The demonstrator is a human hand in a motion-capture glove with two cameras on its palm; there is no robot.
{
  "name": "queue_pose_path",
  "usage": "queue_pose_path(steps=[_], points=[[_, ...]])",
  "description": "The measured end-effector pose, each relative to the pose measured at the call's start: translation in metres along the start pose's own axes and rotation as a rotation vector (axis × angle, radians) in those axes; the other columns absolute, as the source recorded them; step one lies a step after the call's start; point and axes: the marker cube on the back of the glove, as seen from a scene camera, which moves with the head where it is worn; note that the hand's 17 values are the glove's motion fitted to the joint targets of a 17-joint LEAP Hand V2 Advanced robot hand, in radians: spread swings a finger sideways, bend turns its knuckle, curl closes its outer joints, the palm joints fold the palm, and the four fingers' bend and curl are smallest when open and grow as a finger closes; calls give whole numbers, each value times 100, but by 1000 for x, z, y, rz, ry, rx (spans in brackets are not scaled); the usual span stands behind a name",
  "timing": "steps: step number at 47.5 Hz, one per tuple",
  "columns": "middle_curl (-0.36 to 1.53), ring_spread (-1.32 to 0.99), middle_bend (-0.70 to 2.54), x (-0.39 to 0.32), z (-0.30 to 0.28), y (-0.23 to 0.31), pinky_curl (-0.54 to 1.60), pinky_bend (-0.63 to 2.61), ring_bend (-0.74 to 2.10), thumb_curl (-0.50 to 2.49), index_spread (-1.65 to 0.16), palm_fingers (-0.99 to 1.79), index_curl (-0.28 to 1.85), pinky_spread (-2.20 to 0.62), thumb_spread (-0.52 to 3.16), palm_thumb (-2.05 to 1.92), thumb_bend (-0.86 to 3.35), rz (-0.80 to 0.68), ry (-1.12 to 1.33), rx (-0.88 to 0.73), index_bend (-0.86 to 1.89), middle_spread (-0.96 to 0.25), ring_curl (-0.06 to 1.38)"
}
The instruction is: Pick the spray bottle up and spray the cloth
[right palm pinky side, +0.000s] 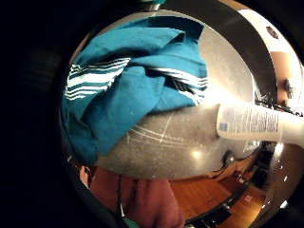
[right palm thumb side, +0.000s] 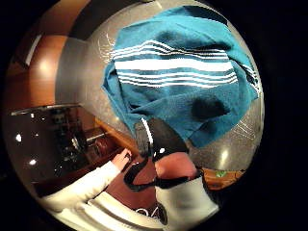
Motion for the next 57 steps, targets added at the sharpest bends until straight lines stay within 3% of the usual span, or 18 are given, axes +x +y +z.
queue_pose_path(steps=[7, 16, 37, 57], points=[[8, 9, 17, -1, 0, 1, 15, 38, 24, 12, -33, 11, 11, 18, 73, 38, 18, 4, -8, -2, 18, 0, 7], [13, 11, 18, -2, 2, 1, 20, 39, 26, 18, -40, 7, 17, 22, 94, 42, 12, 16, 25, 8, 18, 0, 11], [21, 13, 18, 7, -5, 11, 27, 38, 28, 26, -43, 4, 24, 24, 105, 48, 0, -8, -19, 16, 17, 1, 17], [24, 13, 18, 22, -12, 23, 30, 39, 28, 29, -42, 3, 27, 24, 107, 50, -2, 57, -15, 68, 17, 1, 21]])
